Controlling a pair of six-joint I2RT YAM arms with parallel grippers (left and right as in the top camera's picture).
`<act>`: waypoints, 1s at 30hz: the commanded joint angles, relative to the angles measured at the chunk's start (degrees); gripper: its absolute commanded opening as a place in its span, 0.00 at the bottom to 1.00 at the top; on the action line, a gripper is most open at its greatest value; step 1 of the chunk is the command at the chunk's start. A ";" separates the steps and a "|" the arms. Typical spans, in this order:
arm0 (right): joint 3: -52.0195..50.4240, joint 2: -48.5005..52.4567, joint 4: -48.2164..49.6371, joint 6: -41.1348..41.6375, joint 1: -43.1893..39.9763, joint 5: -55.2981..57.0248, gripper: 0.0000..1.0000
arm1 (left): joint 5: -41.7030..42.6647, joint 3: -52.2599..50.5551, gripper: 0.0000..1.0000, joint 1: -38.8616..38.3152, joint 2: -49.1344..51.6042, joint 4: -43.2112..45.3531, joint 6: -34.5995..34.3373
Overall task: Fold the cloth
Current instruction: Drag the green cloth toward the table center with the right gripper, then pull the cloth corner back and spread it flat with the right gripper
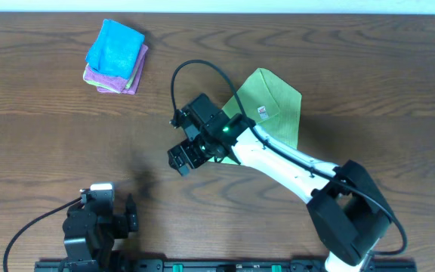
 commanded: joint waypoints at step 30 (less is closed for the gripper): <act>0.70 2.38 1.29 10.84 -32.11 10.75 0.87 | -1.05 -2.21 0.95 -0.31 -0.37 -1.68 0.44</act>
